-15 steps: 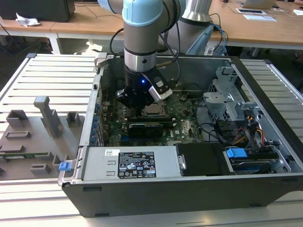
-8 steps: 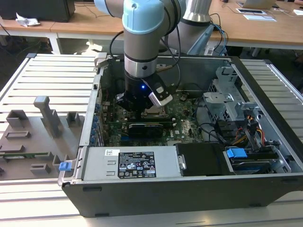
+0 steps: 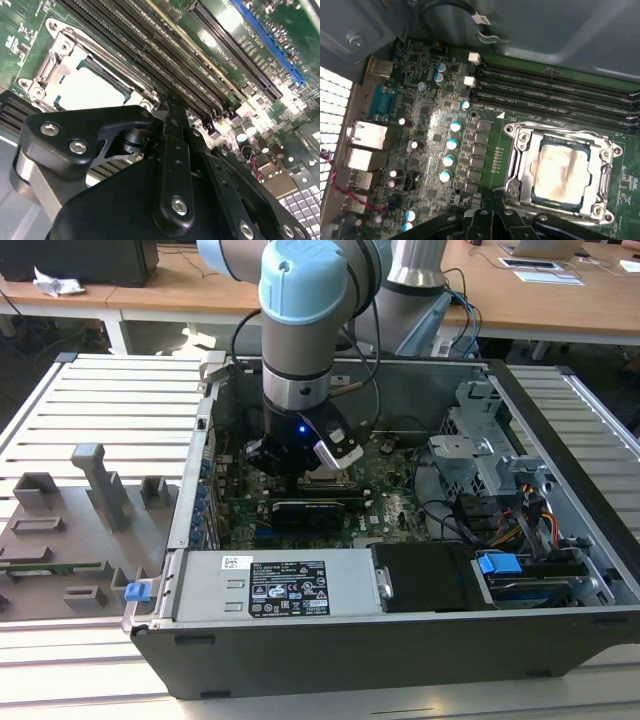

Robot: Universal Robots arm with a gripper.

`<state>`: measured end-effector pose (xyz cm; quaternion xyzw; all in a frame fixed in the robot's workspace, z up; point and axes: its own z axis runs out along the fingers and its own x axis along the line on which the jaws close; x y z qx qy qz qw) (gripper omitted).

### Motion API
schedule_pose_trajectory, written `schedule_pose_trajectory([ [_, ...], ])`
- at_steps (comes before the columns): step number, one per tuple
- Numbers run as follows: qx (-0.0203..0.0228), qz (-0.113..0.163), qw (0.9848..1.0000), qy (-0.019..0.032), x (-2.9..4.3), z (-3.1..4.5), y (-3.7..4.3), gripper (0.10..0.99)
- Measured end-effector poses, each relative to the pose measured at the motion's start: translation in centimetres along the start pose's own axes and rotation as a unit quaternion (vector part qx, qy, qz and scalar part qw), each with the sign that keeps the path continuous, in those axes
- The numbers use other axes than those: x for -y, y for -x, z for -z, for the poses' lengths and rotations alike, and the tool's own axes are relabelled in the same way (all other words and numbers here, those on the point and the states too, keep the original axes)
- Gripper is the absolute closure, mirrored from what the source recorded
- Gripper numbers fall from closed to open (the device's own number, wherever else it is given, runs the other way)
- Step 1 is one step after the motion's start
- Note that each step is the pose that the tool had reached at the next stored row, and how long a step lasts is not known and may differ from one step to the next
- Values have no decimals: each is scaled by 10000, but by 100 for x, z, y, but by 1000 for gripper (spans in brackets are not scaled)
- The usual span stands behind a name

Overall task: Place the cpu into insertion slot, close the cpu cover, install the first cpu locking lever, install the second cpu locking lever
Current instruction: 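Install the second cpu locking lever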

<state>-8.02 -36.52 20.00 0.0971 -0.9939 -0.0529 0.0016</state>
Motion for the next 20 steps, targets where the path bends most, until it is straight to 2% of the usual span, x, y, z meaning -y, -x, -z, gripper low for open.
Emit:
schedule_pose_trajectory([
  [1,2,2,10000,23,1,-5,-1,980],
  [3,5,7,10000,27,-1,2,0,980],
  [8,3,9,10000,26,-19,180,4,980],
  [10,0,8,10000,27,-26,190,33,980],
  [13,-62,0,10000,14,-33,190,155,980],
  [14,-98,-3,10000,-8,-34,189,219,980],
  [15,-152,-10,9999,-45,-35,188,303,980],
  [17,-215,-16,9997,-69,-32,185,381,980],
  [18,-287,-23,9995,-117,-35,177,471,980],
  [20,-349,-31,9992,-176,-47,168,546,980],
])
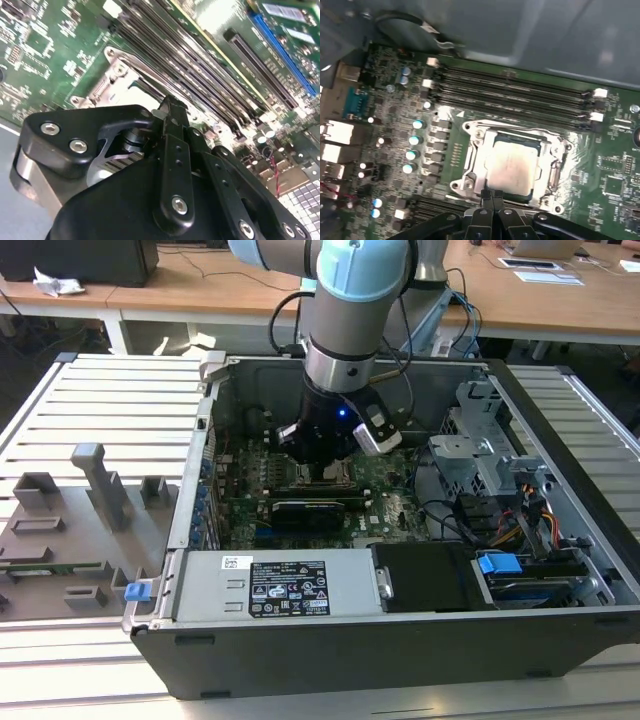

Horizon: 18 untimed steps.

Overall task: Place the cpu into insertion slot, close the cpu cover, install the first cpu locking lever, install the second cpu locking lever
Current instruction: 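Install the second cpu locking lever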

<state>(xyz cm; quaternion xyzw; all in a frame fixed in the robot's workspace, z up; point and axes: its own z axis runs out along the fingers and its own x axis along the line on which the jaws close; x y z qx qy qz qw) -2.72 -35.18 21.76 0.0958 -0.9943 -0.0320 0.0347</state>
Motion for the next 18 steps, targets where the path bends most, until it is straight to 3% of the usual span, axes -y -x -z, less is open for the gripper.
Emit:
schedule_pose_trajectory([
  [2,-74,-12,9999,-111,-25,-2,104,980],
  [3,-134,-24,9997,-227,-73,-3,172,980],
  [6,-162,-33,9993,-331,-119,-6,191,980],
  [9,-166,-36,9992,-355,-134,16,192,980],
  [10,-165,-36,9992,-355,-141,69,189,980],
  [11,-163,-37,9992,-353,-153,184,183,980],
  [13,-154,-74,9993,-342,-167,285,177,980],
  [18,-152,-123,9992,-339,-169,296,177,980],
])
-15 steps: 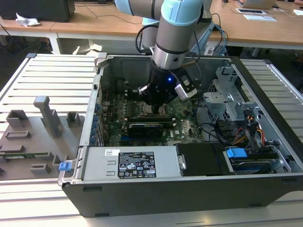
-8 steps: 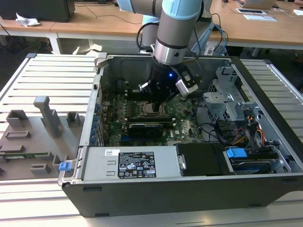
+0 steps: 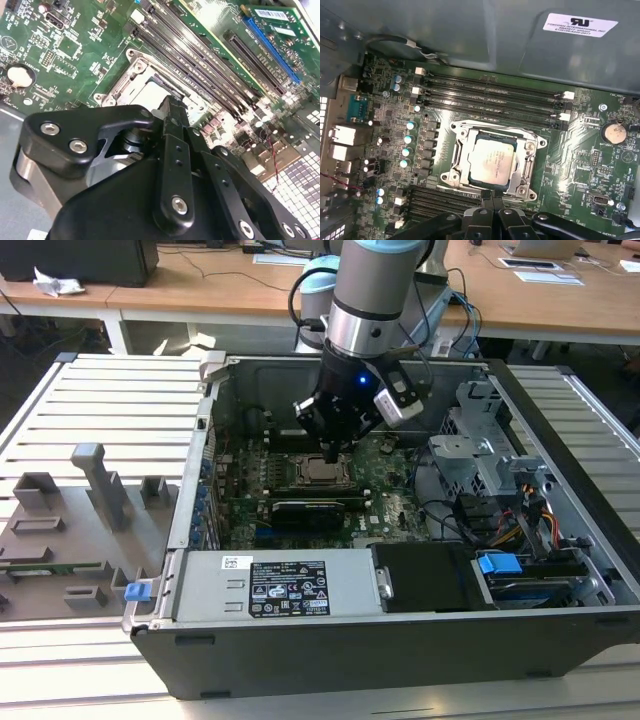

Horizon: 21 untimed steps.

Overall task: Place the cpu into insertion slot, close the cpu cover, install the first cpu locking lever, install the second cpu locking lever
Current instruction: 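Install the second cpu locking lever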

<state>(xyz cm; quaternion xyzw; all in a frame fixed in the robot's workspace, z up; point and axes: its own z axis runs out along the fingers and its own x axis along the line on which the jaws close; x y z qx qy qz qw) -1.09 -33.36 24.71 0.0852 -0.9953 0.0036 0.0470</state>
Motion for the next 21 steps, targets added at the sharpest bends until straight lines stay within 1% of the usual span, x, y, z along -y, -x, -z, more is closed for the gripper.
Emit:
schedule_pose_trajectory([
  [1,50,-2,10000,-10,0,0,-1,980],
  [2,181,-3,9998,-31,0,-3,0,980],
  [3,339,-5,9994,-58,0,-5,1,980],
  [4,401,-7,9992,-68,0,-6,0,980],
  [5,431,-7,9990,-73,0,-6,1,980],
  [6,477,-8,9988,-82,0,-6,1,980],
  [7,541,-9,9985,-92,0,-6,1,980],
  [8,542,-8,9985,-85,-7,-10,-34,980],
  [9,546,-12,9985,-62,-27,-21,-132,980],
  [10,548,-14,9985,-50,-45,-28,-172,980],
  [12,561,-23,9984,24,-70,-32,-192,980],
  [13,561,-25,9984,25,-110,-33,-194,980],
  [14,553,-28,9984,-60,-136,-30,-198,980],
  [15,559,-31,9983,-131,-137,2,-206,980],
  [16,569,-32,9983,-149,-138,21,-210,980],
  [21,571,-32,9983,-150,-138,22,-210,980],
])
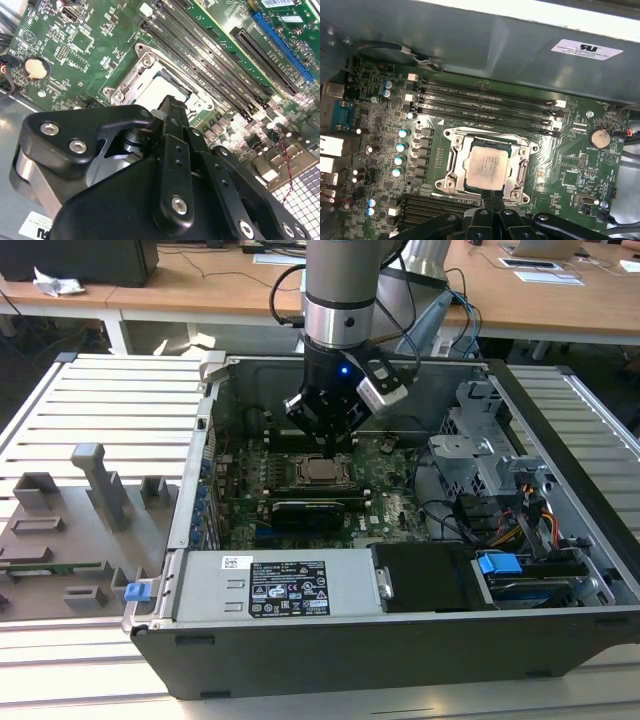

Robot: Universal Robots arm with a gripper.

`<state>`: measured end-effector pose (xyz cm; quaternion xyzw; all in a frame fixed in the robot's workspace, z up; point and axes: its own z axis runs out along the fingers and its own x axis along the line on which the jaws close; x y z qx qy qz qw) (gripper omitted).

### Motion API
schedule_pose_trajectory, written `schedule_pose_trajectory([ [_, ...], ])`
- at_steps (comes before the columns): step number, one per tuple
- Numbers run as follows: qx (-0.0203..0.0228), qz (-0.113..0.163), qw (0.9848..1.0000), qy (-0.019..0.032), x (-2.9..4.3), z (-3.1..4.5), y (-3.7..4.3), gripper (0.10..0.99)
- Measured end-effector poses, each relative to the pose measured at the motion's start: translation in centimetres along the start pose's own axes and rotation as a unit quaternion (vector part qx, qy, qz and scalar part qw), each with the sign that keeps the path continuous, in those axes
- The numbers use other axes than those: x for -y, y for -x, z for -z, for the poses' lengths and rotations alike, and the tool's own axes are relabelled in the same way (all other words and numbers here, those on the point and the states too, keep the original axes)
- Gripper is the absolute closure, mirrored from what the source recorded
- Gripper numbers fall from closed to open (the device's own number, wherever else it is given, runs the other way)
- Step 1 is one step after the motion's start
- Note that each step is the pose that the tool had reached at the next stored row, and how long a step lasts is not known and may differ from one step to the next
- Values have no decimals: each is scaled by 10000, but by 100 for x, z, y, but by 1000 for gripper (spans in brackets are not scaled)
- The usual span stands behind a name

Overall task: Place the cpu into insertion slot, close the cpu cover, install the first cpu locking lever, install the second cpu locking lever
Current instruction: 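Install the second cpu locking lever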

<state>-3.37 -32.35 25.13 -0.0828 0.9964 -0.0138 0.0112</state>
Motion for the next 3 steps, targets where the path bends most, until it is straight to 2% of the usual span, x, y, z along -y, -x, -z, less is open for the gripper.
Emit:
schedule_pose_trajectory([
  [3,0,0,10000,0,0,0,0,980],
])
